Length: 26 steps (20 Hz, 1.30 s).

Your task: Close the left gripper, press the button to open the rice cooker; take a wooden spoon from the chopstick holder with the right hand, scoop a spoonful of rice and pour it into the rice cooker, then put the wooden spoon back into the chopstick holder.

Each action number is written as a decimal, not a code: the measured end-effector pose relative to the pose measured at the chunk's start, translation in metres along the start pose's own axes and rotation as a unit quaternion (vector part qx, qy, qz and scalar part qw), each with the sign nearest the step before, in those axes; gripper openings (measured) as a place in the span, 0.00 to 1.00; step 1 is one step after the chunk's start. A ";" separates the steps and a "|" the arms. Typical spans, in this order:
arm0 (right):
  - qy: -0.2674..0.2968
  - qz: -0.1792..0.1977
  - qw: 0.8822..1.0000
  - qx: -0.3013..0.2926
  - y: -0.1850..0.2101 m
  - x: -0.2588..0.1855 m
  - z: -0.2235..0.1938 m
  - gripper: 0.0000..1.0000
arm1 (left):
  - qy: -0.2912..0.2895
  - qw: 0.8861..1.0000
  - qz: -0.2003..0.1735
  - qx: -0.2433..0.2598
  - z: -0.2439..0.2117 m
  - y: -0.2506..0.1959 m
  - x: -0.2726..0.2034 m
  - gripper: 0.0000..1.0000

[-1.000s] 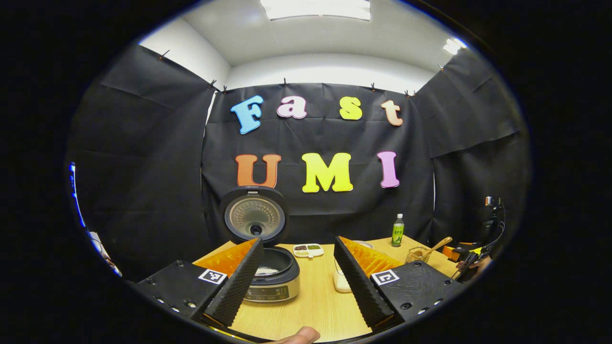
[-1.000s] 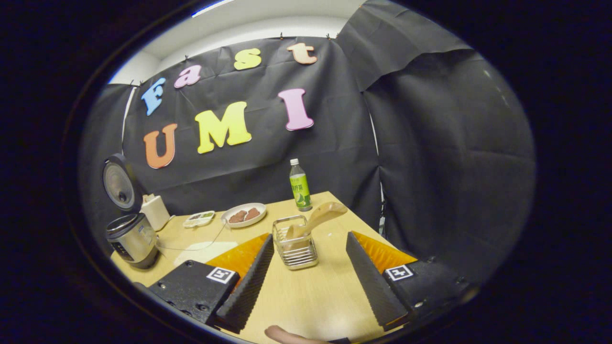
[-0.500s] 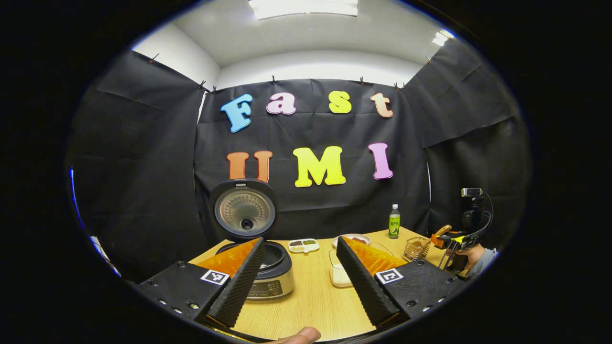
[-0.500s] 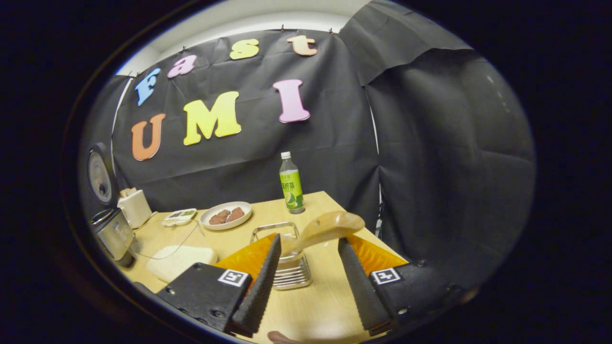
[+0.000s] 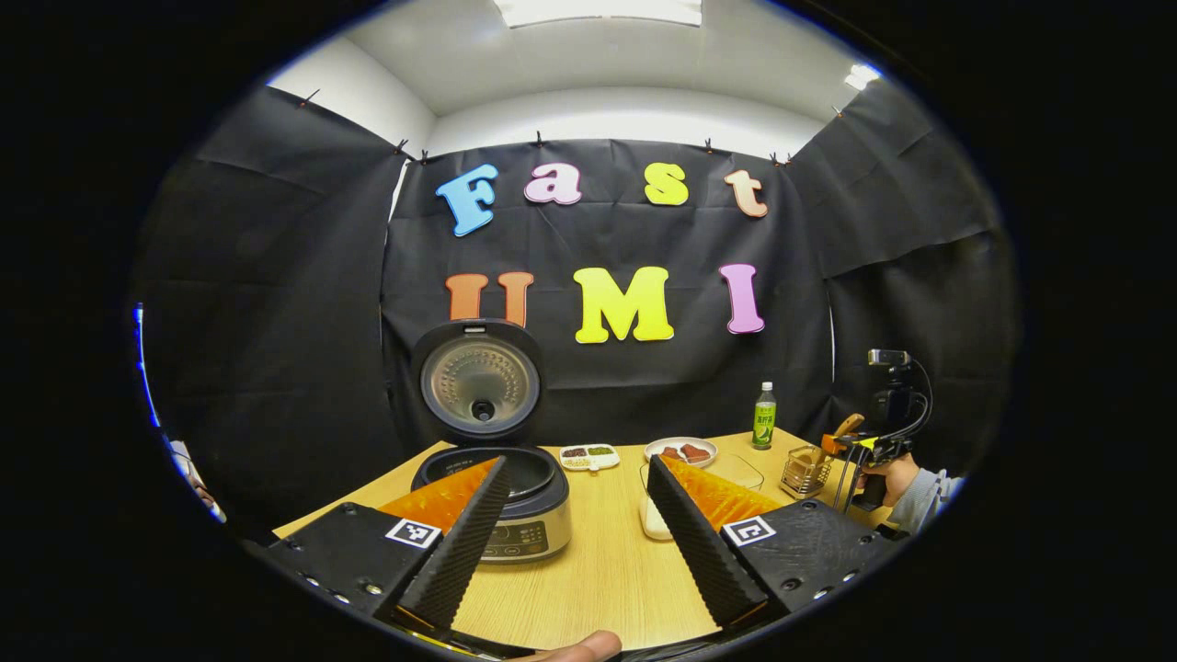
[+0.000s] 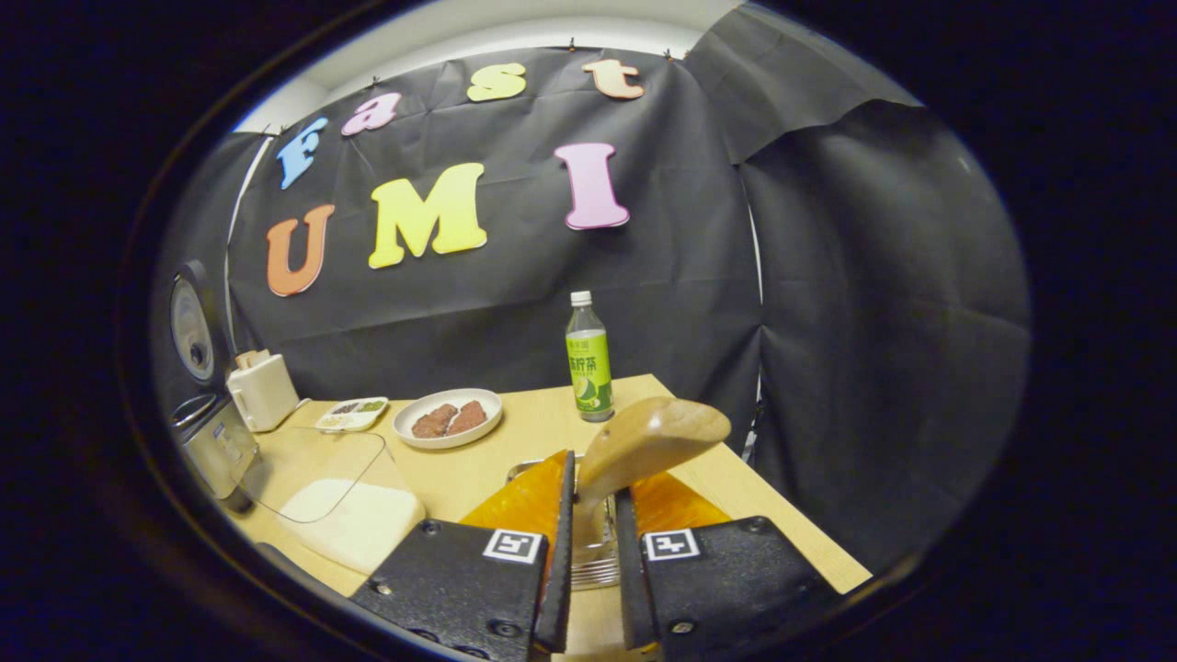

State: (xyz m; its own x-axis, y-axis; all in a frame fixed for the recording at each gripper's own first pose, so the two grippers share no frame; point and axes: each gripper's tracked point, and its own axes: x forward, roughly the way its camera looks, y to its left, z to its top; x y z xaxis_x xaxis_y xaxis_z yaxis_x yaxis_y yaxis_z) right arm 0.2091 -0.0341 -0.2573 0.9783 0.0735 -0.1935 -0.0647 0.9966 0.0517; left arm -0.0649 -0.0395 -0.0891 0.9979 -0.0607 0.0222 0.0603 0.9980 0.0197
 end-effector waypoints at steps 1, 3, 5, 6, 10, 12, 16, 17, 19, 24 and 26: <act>0.002 -0.002 1.000 -0.006 0.004 0.000 0.001 0.24 | 0.000 1.000 0.002 -0.001 -0.001 0.004 -0.002 0.96; 0.007 0.003 1.000 -0.015 0.018 0.001 0.005 0.19 | 0.002 1.000 0.003 -0.002 -0.002 0.009 -0.006 0.96; 0.001 0.000 1.000 -0.028 0.024 -0.001 0.015 0.15 | 0.003 1.000 -0.001 -0.003 -0.007 0.012 -0.009 0.96; -0.005 0.001 0.999 -0.033 0.028 -0.004 0.023 0.14 | 0.004 1.000 -0.001 -0.003 -0.008 0.014 -0.010 0.96; -0.037 0.000 0.998 -0.059 0.042 -0.022 0.066 0.13 | 0.012 1.000 -0.001 -0.005 -0.015 0.024 -0.015 0.96; -0.055 0.003 0.996 -0.073 0.050 -0.034 0.088 0.13 | 0.011 1.000 -0.003 -0.010 -0.015 0.028 -0.018 0.96; -0.069 0.024 0.993 -0.093 0.081 -0.058 0.115 0.13 | 0.008 1.000 -0.005 -0.018 -0.013 0.035 -0.027 0.96; -0.072 0.031 0.992 -0.097 0.090 -0.063 0.119 0.13 | 0.007 1.000 -0.005 -0.018 -0.013 0.037 -0.029 0.96; -0.074 0.044 0.991 -0.101 0.110 -0.072 0.125 0.13 | 0.006 1.000 -0.003 -0.017 -0.012 0.041 -0.033 0.96; -0.067 0.101 0.987 -0.106 0.176 -0.088 0.124 0.13 | 0.011 1.000 0.000 -0.012 -0.017 0.048 -0.041 0.96; -0.067 0.119 0.983 -0.119 0.200 -0.089 0.118 0.13 | 0.010 1.000 -0.001 -0.010 -0.017 0.049 -0.042 0.96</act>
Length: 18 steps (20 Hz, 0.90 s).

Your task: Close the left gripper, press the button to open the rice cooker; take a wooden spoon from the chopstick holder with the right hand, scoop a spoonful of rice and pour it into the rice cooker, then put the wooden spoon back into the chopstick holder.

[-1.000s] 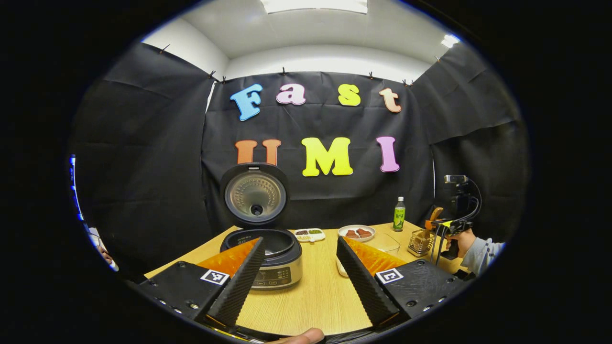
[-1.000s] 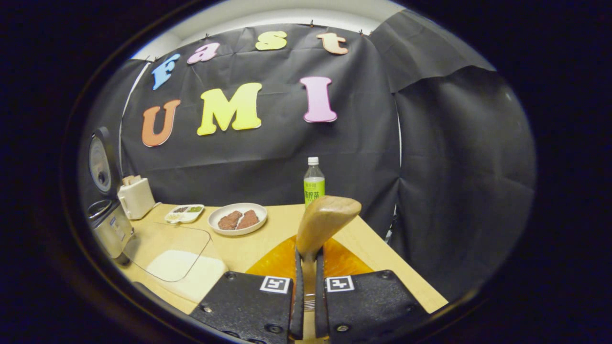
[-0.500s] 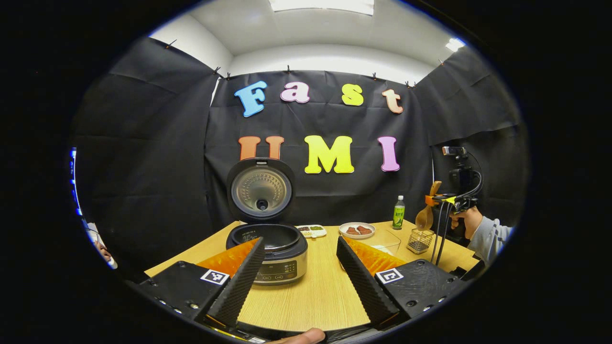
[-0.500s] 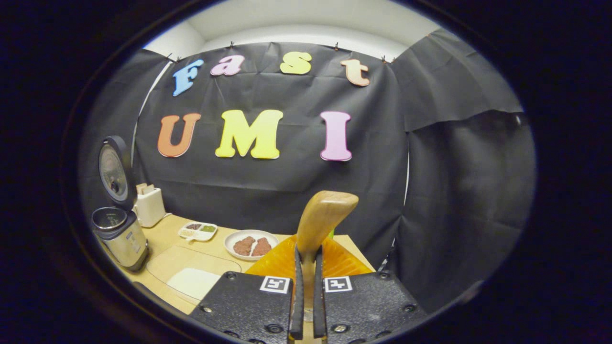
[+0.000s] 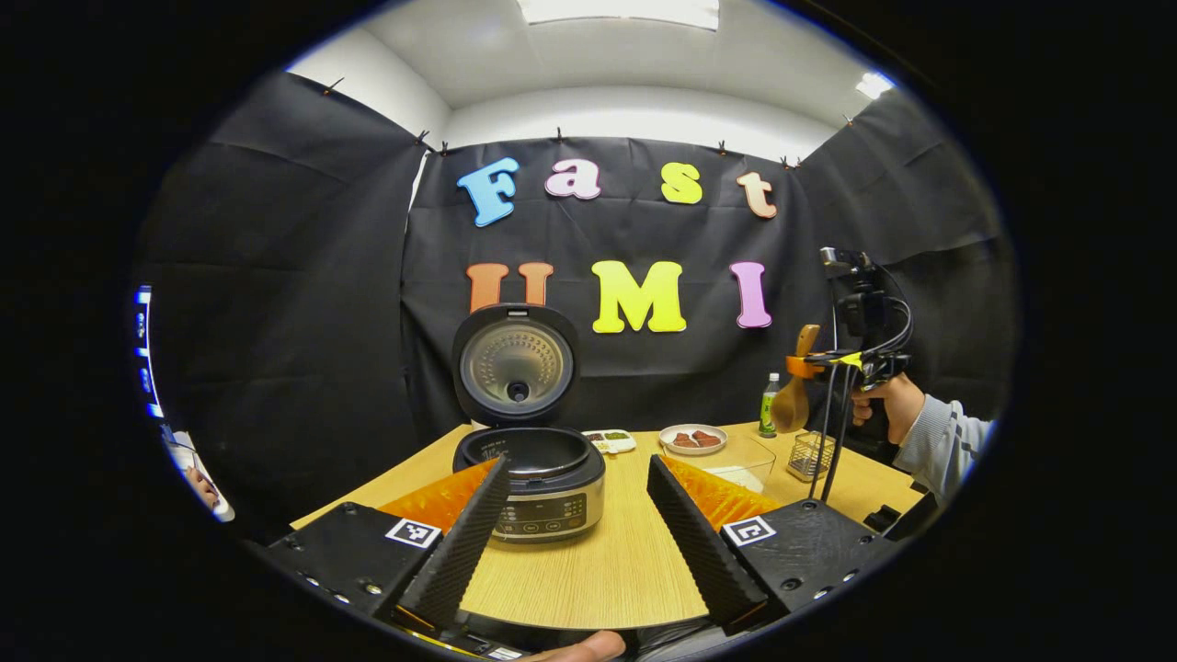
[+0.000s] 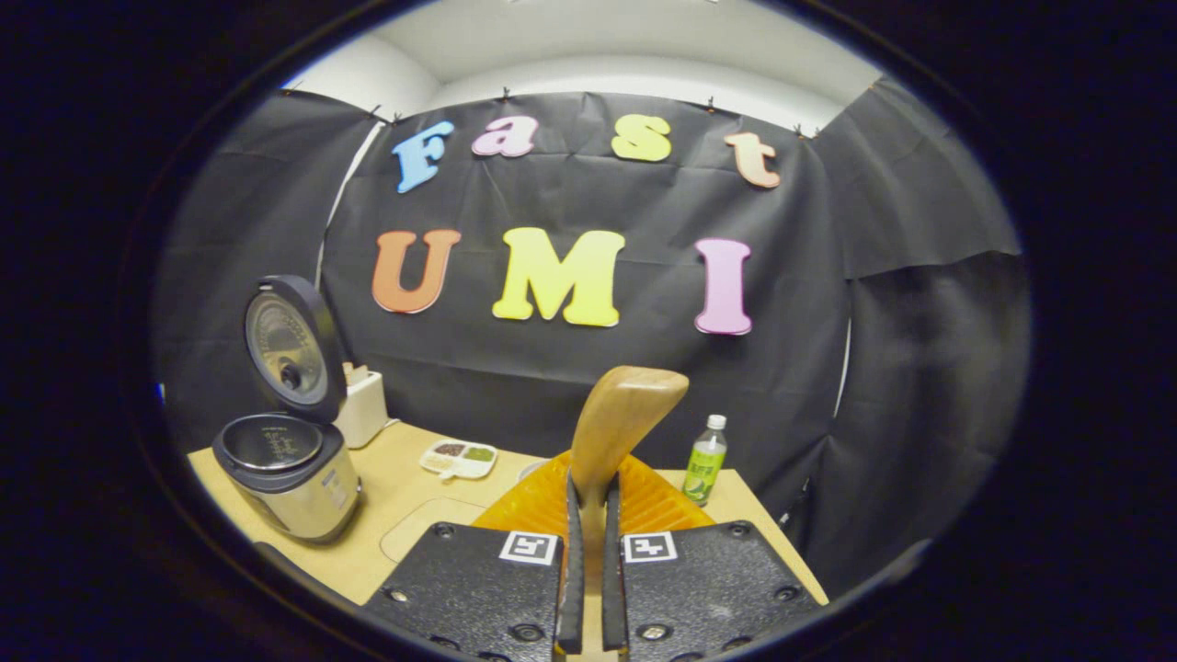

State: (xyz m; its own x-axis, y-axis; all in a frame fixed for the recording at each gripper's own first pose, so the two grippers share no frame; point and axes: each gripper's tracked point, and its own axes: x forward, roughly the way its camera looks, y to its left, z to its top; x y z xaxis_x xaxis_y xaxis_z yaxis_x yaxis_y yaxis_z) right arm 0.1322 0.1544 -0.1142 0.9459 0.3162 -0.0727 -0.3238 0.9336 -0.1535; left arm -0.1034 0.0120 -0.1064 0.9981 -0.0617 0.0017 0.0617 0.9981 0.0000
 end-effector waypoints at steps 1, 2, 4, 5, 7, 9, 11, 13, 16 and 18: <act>0.003 0.007 1.000 -0.004 0.011 0.003 -0.003 0.13 | 0.001 1.000 0.000 0.001 -0.001 0.000 0.000 0.96; 0.009 0.014 1.000 -0.007 0.021 0.007 -0.009 0.13 | 0.001 1.000 0.001 0.001 -0.002 0.000 -0.001 0.96; 0.025 0.024 0.999 -0.017 0.037 0.016 -0.023 0.13 | 0.003 1.000 0.002 0.001 -0.004 0.001 -0.003 0.96; 0.036 0.025 0.999 -0.025 0.042 0.022 -0.033 0.13 | 0.002 1.000 0.002 0.000 -0.002 0.002 -0.004 0.96; 0.061 0.020 0.997 -0.042 0.049 0.033 -0.058 0.13 | 0.001 1.000 0.001 -0.005 -0.002 0.004 -0.004 0.96; 0.083 0.013 0.995 -0.060 0.052 0.043 -0.080 0.13 | 0.002 1.000 0.000 -0.011 -0.004 0.005 -0.005 0.96; 0.100 0.006 0.992 -0.073 0.053 0.051 -0.100 0.13 | 0.002 1.000 -0.002 -0.015 -0.004 0.005 -0.004 0.96; 0.103 -0.004 0.991 -0.089 0.054 0.056 -0.109 0.13 | 0.004 1.000 -0.004 -0.016 -0.007 0.004 -0.003 0.96; 0.110 -0.006 0.990 -0.089 0.059 0.061 -0.120 0.13 | 0.007 1.000 -0.009 -0.013 -0.011 0.001 0.000 0.96; 0.106 -0.020 0.989 -0.102 0.059 0.062 -0.122 0.13 | 0.013 1.000 -0.011 -0.018 -0.014 -0.001 0.001 0.96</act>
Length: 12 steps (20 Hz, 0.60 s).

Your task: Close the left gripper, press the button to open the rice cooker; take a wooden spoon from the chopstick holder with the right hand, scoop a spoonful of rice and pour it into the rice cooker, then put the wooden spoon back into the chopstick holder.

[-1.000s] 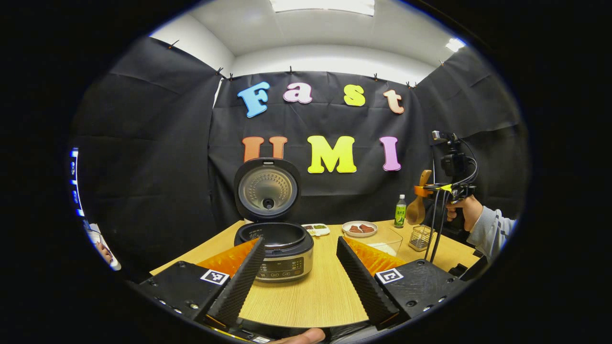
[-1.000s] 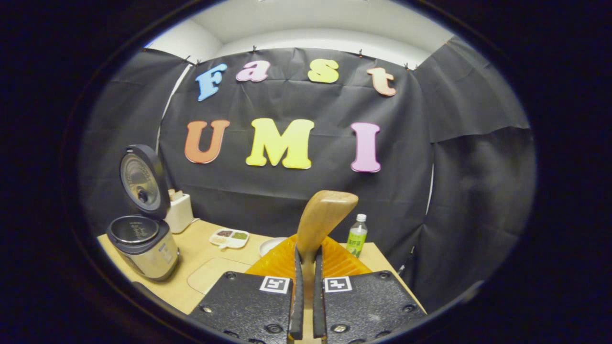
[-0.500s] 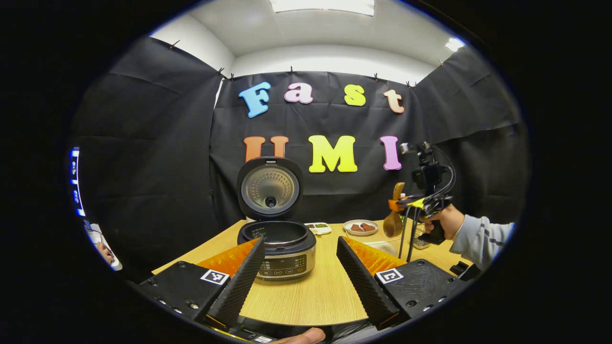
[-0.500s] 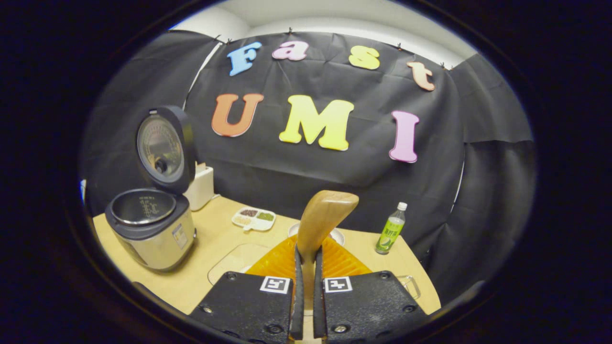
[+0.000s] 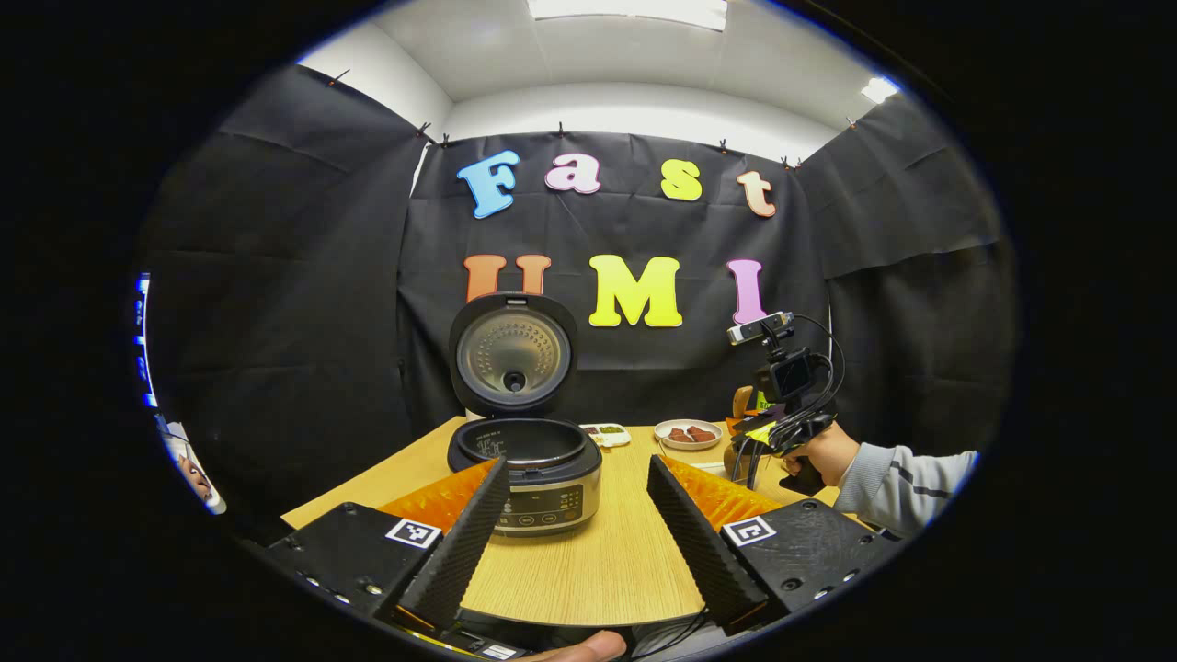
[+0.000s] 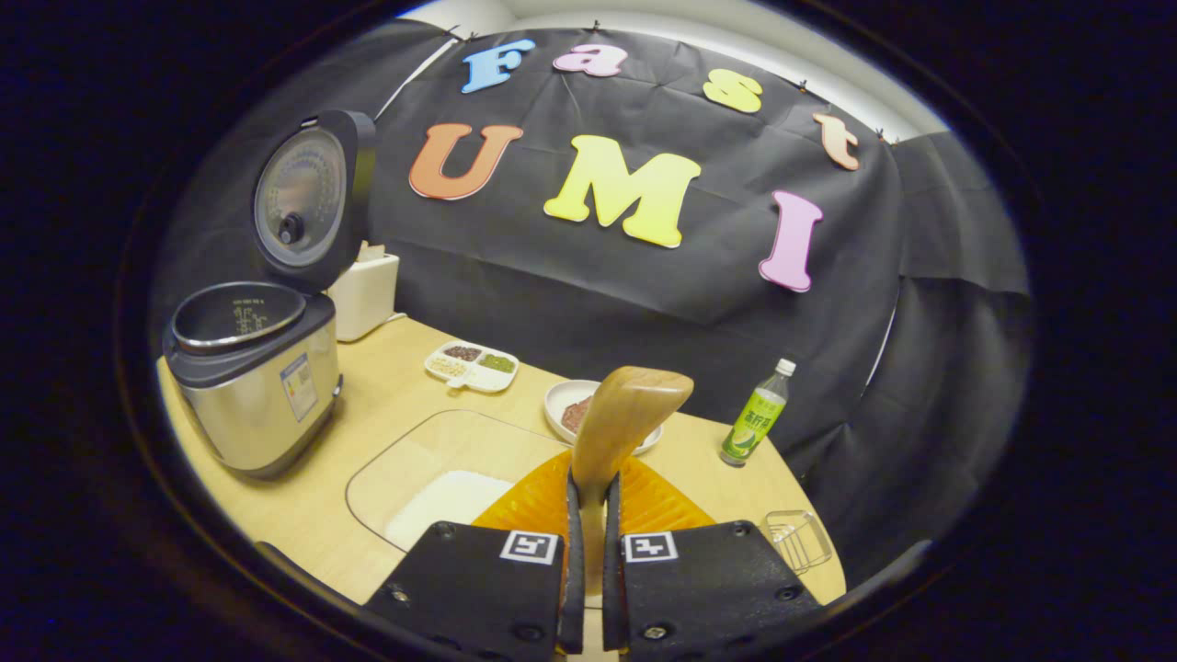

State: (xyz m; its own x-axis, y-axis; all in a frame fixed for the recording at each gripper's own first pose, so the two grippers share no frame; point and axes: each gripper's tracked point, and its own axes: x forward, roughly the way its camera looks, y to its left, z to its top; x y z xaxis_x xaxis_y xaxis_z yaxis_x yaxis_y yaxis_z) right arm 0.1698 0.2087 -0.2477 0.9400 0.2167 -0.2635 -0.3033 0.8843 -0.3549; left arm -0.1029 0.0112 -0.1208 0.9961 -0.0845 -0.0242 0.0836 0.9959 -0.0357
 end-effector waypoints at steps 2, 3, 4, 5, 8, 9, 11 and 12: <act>0.004 0.018 1.000 0.022 0.014 -0.002 -0.005 0.13 | 0.004 1.000 -0.001 -0.002 -0.003 0.000 0.001 0.96; 0.009 0.035 0.999 0.038 0.026 -0.003 -0.004 0.13 | 0.005 1.000 -0.001 -0.001 -0.004 0.000 0.002 0.96; 0.013 0.044 0.998 0.051 0.034 -0.003 -0.004 0.13 | 0.007 1.000 0.000 -0.002 -0.004 0.001 0.001 0.96; 0.015 0.051 0.997 0.062 0.040 -0.003 -0.003 0.13 | 0.007 1.000 0.002 -0.003 -0.003 0.002 0.001 0.96; 0.020 0.071 0.993 0.097 0.056 -0.003 0.000 0.13 | 0.006 1.000 0.000 -0.012 -0.003 0.002 0.000 0.96; 0.023 0.080 0.990 0.115 0.061 -0.003 0.001 0.13 | 0.007 1.000 0.000 -0.014 -0.004 0.003 0.000 0.96; 0.028 0.102 0.983 0.151 0.069 -0.002 0.003 0.13 | 0.011 1.000 0.000 -0.014 -0.006 0.006 0.000 0.96; 0.032 0.111 0.978 0.172 0.070 -0.003 0.003 0.13 | 0.013 1.000 0.002 -0.011 -0.007 0.007 0.001 0.96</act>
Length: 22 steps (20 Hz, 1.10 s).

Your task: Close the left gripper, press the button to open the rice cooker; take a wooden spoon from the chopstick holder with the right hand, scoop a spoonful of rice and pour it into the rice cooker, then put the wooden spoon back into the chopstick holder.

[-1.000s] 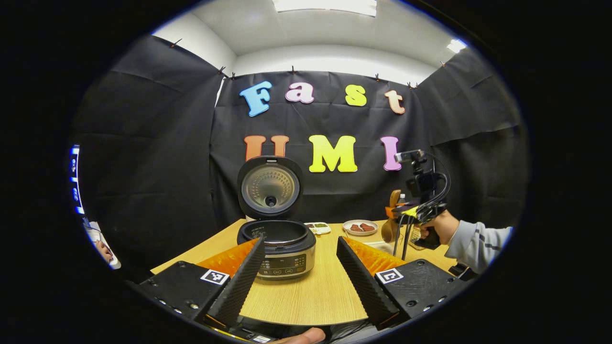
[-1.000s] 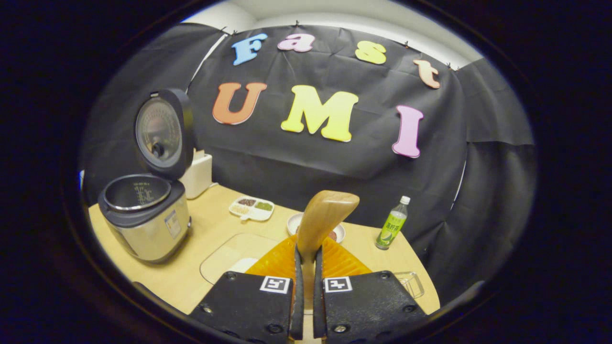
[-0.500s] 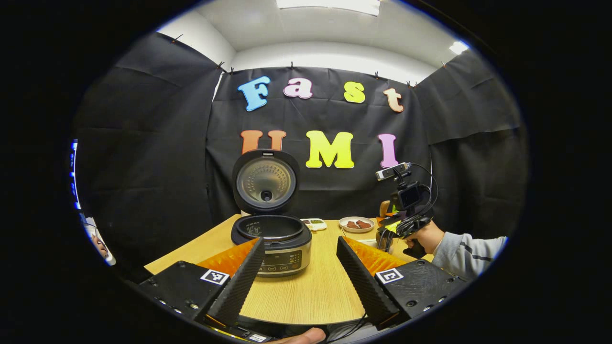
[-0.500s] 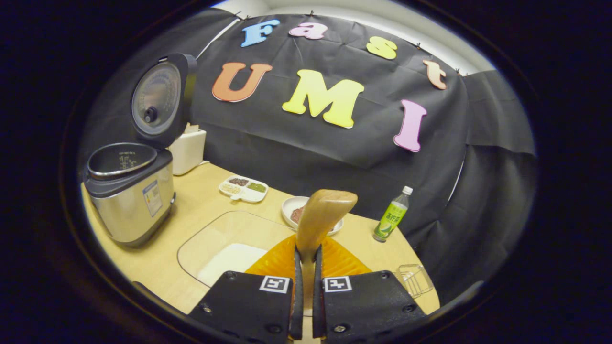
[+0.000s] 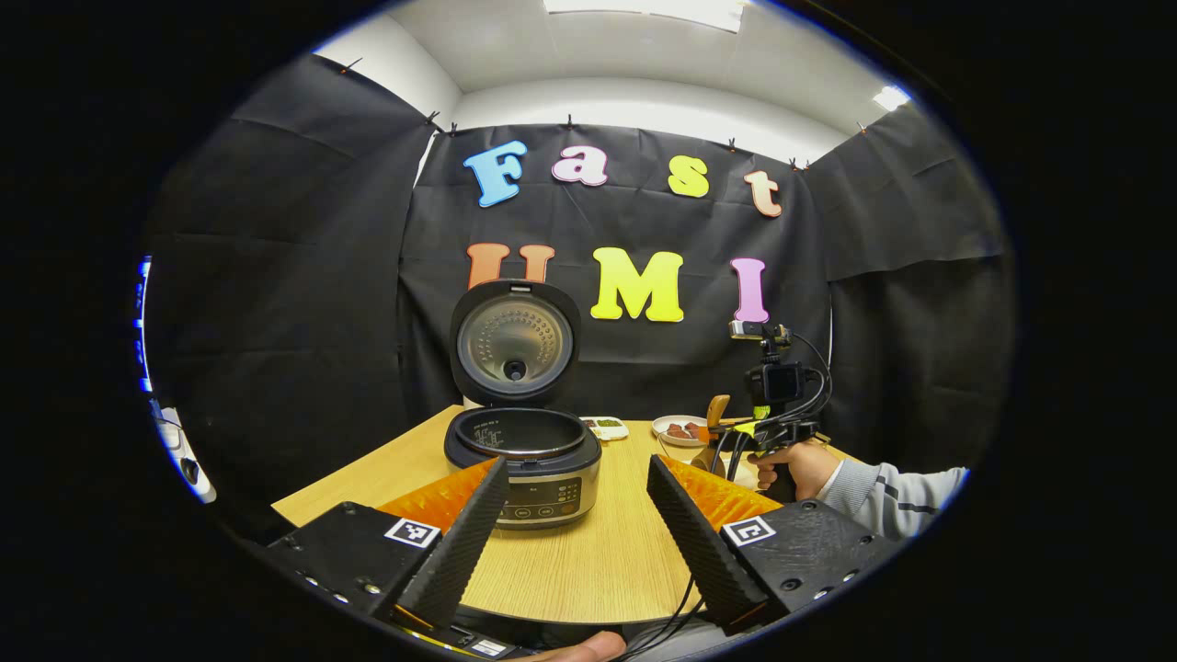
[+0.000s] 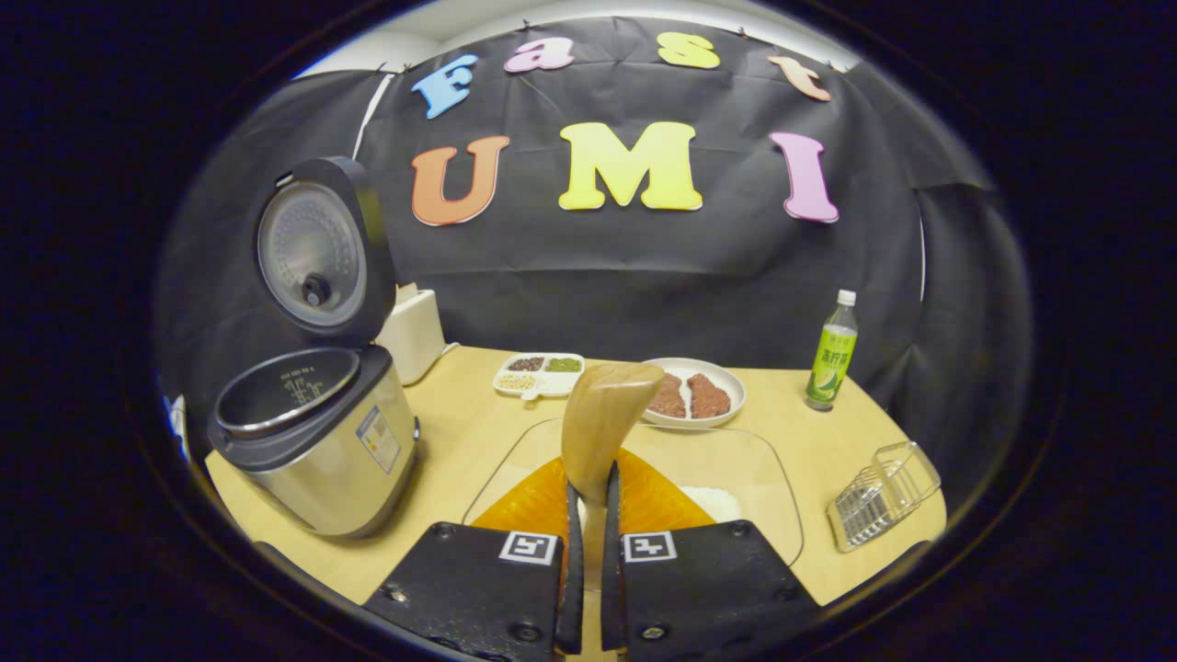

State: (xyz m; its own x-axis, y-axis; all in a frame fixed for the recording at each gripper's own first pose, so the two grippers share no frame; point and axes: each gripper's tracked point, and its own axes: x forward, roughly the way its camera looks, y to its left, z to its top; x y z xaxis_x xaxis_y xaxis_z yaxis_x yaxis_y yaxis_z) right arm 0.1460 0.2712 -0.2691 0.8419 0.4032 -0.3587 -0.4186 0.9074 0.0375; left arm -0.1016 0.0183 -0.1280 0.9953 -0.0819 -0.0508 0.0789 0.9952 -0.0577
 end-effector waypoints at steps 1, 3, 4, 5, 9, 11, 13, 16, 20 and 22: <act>0.004 0.013 1.000 0.027 0.000 0.000 0.000 0.13 | 0.000 1.000 0.002 0.003 -0.001 0.001 0.000 0.97; 0.014 0.032 0.996 0.084 -0.002 0.000 0.001 0.13 | -0.002 1.000 0.002 0.005 0.000 0.001 -0.001 0.98; 0.019 0.037 0.993 0.112 -0.006 0.001 0.000 0.13 | -0.001 1.000 0.000 0.003 -0.001 0.001 -0.001 0.98; 0.023 0.041 0.989 0.140 -0.010 0.002 0.000 0.13 | -0.001 1.000 -0.001 0.001 -0.001 0.000 -0.001 0.98; 0.029 0.056 0.968 0.244 -0.029 0.002 -0.001 0.13 | 0.003 1.000 0.002 -0.001 -0.004 0.003 -0.001 0.98; 0.034 0.062 0.951 0.303 -0.038 0.000 -0.002 0.13 | 0.006 1.000 0.002 -0.002 -0.006 0.003 -0.001 0.97; 0.028 0.071 0.934 0.348 -0.046 -0.002 0.002 0.13 | 0.007 1.000 0.002 -0.003 -0.006 0.004 -0.002 0.96; 0.011 0.085 0.911 0.404 -0.055 -0.007 0.010 0.13 | 0.010 1.000 0.002 -0.002 -0.009 0.002 -0.001 0.96; -0.020 0.086 0.878 0.470 -0.076 -0.014 0.022 0.13 | 0.012 1.000 0.001 0.004 -0.008 0.001 -0.003 0.96; -0.041 0.100 0.846 0.522 -0.087 -0.021 0.030 0.13 | 0.011 1.000 0.000 0.004 -0.007 0.000 -0.004 0.96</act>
State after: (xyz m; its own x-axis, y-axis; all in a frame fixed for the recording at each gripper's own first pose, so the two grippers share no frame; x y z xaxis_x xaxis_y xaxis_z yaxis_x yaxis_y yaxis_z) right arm 0.1750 0.1871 -0.2365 0.8281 0.5295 -0.1841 -0.0626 0.4136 0.9083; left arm -0.1063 0.0187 -0.1346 0.9939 -0.0832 -0.0725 0.0797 0.9956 -0.0499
